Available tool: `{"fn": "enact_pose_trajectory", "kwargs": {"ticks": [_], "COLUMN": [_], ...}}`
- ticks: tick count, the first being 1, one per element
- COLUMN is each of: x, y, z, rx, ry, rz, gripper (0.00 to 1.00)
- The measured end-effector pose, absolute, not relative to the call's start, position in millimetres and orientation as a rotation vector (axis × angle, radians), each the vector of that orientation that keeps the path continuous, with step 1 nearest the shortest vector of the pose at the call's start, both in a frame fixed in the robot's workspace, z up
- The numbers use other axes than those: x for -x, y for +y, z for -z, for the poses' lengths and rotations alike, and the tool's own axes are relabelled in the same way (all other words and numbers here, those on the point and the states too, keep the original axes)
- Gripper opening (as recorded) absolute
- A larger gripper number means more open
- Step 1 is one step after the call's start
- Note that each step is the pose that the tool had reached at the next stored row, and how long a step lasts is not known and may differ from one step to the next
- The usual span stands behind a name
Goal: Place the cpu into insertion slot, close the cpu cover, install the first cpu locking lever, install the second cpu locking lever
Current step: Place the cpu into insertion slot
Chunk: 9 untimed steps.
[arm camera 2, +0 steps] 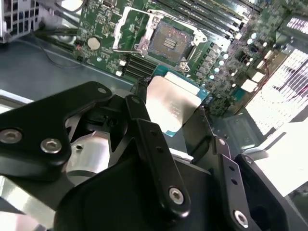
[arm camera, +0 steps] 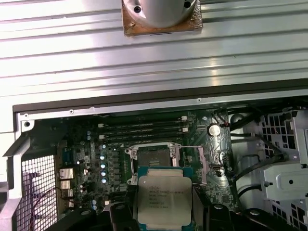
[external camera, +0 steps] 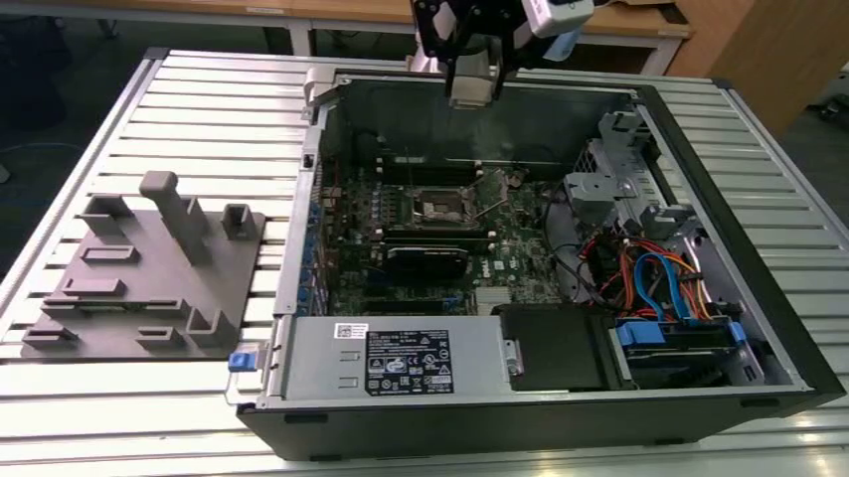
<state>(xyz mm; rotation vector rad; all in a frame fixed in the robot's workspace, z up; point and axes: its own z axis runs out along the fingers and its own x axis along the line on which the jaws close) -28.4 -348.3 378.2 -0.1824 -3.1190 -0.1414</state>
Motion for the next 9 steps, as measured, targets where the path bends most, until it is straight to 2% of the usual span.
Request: {"fn": "enact_pose_trajectory", "kwargs": {"ticks": [9], "x": [28.4], "y": [-348.3], "z": [-378.2], "rx": [0.188], "ry": [-3.119], "rz": [0.141], "gripper": [0.54]}}
